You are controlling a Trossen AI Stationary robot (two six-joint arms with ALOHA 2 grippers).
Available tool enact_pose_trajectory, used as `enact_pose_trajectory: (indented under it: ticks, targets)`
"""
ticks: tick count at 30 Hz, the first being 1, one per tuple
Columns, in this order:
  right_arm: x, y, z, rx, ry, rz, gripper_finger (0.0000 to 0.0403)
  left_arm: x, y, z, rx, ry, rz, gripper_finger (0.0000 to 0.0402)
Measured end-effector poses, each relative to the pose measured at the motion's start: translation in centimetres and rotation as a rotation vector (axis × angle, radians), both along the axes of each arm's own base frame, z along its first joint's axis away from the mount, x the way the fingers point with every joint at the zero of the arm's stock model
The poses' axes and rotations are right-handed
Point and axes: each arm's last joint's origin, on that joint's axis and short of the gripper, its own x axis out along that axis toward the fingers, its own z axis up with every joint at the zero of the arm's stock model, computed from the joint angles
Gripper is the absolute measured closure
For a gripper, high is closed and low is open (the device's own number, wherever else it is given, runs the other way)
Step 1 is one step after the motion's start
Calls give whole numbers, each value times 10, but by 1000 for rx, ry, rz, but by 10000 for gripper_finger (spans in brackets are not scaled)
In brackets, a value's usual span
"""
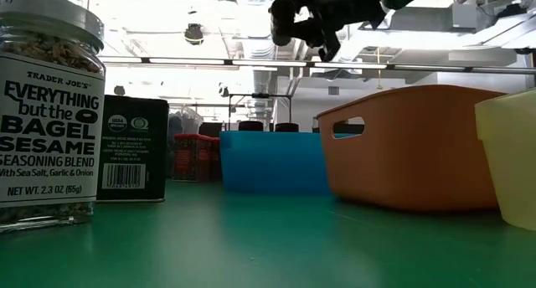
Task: Sort spices by type
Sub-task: Put the black seasoning bottle into the pink bin
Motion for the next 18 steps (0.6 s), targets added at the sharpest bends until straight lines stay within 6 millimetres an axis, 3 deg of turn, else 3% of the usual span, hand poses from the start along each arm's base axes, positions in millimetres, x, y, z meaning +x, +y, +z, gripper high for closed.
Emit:
enact_pose_trajectory:
  ticks: [18]
  targets:
    - [5,7,10,32,-84,-9,168,3,11,0,233,150,-55,146]
